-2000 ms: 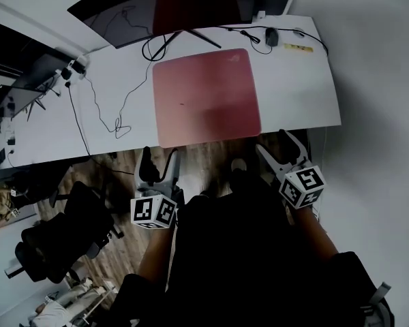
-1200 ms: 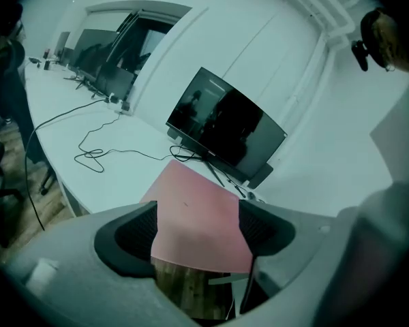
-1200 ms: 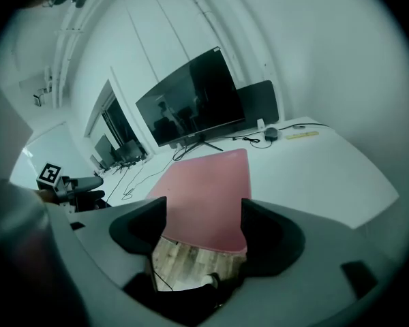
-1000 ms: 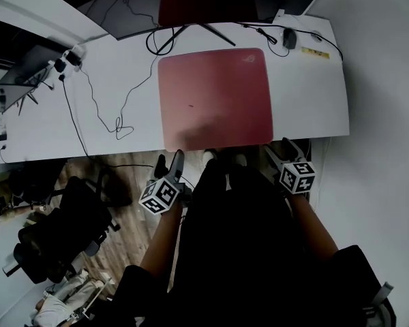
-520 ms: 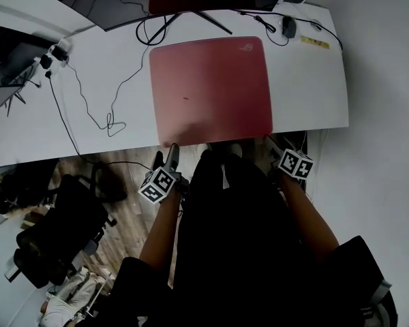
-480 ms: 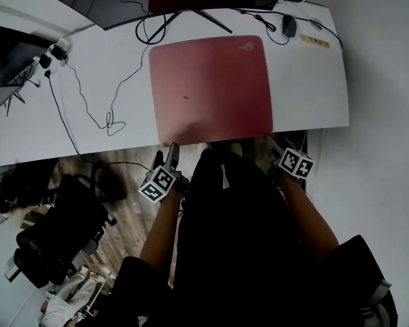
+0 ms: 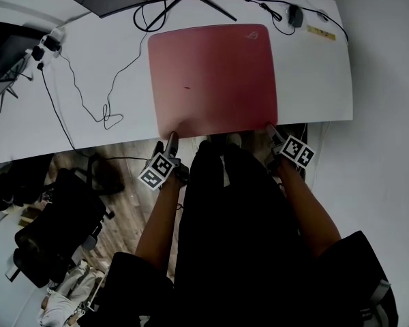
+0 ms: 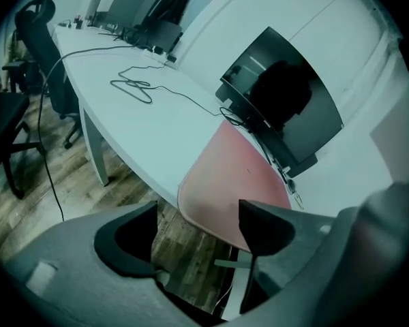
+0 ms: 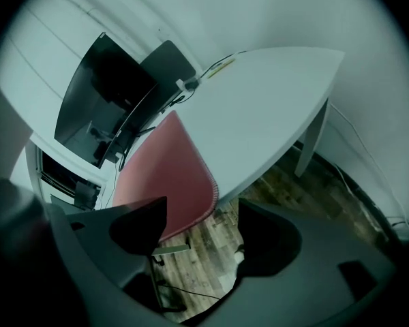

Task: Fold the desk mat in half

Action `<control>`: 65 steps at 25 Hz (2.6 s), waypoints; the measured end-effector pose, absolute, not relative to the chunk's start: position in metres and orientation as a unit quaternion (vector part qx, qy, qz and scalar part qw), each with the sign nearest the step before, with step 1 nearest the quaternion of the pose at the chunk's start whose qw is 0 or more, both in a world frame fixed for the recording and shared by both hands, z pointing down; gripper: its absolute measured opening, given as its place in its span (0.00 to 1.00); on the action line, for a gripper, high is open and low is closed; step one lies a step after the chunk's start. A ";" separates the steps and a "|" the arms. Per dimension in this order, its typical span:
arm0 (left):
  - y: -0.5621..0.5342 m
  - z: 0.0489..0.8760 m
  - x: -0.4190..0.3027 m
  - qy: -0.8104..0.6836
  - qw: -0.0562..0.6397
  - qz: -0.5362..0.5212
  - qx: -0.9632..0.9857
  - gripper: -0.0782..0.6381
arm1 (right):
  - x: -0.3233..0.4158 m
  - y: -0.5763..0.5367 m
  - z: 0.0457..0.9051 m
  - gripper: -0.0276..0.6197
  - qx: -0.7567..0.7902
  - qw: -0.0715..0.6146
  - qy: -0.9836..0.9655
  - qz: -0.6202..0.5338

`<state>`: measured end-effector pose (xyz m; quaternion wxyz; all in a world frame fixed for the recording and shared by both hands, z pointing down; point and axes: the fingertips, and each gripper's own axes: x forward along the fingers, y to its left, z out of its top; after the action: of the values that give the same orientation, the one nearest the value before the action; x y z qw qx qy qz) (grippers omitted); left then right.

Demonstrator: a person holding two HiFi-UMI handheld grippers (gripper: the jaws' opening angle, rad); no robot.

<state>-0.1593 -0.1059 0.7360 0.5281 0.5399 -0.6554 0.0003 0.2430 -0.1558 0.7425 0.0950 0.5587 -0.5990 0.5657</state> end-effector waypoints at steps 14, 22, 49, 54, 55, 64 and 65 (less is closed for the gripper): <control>-0.117 0.756 -0.172 -0.644 0.565 -0.007 0.516 0.61 | 0.238 -0.161 0.760 0.50 0.575 0.085 -0.564 0.586; -0.118 0.757 -0.163 -0.635 0.584 -0.007 0.505 0.52 | 0.242 -0.163 0.760 0.38 0.568 0.096 -0.566 0.589; -0.110 0.711 -0.147 -0.627 0.583 -0.036 0.516 0.15 | 0.243 -0.155 0.732 0.07 0.553 0.062 -0.553 0.620; -0.112 0.700 -0.149 -0.623 0.581 -0.052 0.521 0.15 | 0.240 -0.157 0.721 0.07 0.545 0.045 -0.564 0.619; -0.113 0.698 -0.148 -0.622 0.580 -0.054 0.522 0.15 | 0.240 -0.158 0.718 0.07 0.544 0.044 -0.566 0.618; -0.126 0.671 -0.152 -0.615 0.574 -0.076 0.535 0.15 | 0.239 -0.169 0.693 0.07 0.539 0.011 -0.580 0.610; -0.129 0.668 -0.152 -0.614 0.573 -0.074 0.538 0.15 | 0.240 -0.172 0.691 0.07 0.540 0.007 -0.581 0.609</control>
<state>-0.1523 -0.1291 0.6678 0.5728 0.5376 -0.6143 -0.0741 0.2395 -0.1722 0.6909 0.0071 0.5396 -0.5812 0.6091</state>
